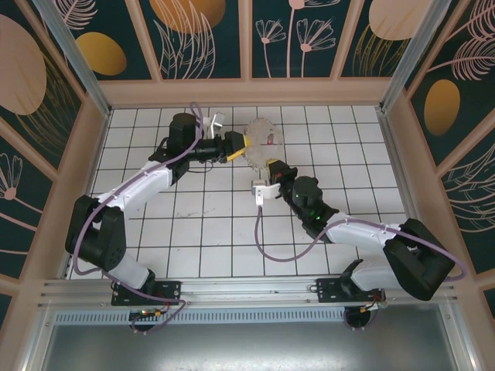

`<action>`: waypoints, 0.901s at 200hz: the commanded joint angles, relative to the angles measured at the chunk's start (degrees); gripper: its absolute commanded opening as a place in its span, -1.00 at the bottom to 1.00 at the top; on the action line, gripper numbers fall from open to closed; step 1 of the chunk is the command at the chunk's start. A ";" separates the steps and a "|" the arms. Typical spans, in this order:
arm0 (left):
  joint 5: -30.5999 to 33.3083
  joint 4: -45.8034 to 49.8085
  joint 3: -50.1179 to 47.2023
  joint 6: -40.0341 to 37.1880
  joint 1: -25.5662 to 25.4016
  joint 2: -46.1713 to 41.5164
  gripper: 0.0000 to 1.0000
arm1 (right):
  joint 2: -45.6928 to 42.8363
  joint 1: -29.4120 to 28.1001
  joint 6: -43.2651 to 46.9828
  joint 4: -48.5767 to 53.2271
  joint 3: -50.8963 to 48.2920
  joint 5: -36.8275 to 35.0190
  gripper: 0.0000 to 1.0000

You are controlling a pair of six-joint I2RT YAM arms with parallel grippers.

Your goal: Put the keys on the keyring

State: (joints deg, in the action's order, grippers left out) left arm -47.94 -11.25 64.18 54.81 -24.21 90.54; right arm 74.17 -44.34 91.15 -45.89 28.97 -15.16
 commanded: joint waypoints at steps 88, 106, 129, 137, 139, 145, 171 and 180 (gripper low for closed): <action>1.38 -33.01 -6.25 27.02 -3.13 1.70 0.21 | 0.36 0.48 -8.44 -5.00 5.49 -0.95 -1.00; 0.84 -31.30 -5.13 26.14 -3.08 2.17 -0.05 | 0.36 0.02 -8.80 -5.14 5.39 -1.02 -1.00; 0.99 -30.31 -4.79 25.44 -3.13 2.45 -0.28 | 0.84 -0.72 -8.65 -5.23 5.56 -1.43 -1.00; 1.10 -28.77 -4.39 24.37 -3.13 2.53 -0.36 | 1.04 -0.92 -8.54 -5.13 5.65 -1.48 -1.00; 1.16 -28.31 -4.28 24.03 -3.17 2.53 -0.37 | 1.06 -0.99 -8.49 -5.10 5.66 -1.48 -1.00; 1.15 -26.82 -3.80 23.09 -3.21 2.53 -0.38 | 1.19 -1.14 -8.37 -5.15 5.66 -1.50 -1.00; 1.69 -19.74 -1.56 17.67 -3.22 2.47 -0.28 | 1.75 -1.63 -7.47 -5.23 5.74 -1.71 -1.00; 2.02 -17.16 -0.73 15.72 -3.21 2.41 -0.28 | 1.75 -1.72 -7.04 -5.18 5.66 -1.89 -1.00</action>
State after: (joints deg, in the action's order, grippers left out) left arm -46.00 -33.87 59.61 76.66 -27.29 92.97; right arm 75.40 -45.08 83.59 -47.83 32.77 -16.80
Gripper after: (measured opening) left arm 0.354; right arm 0.057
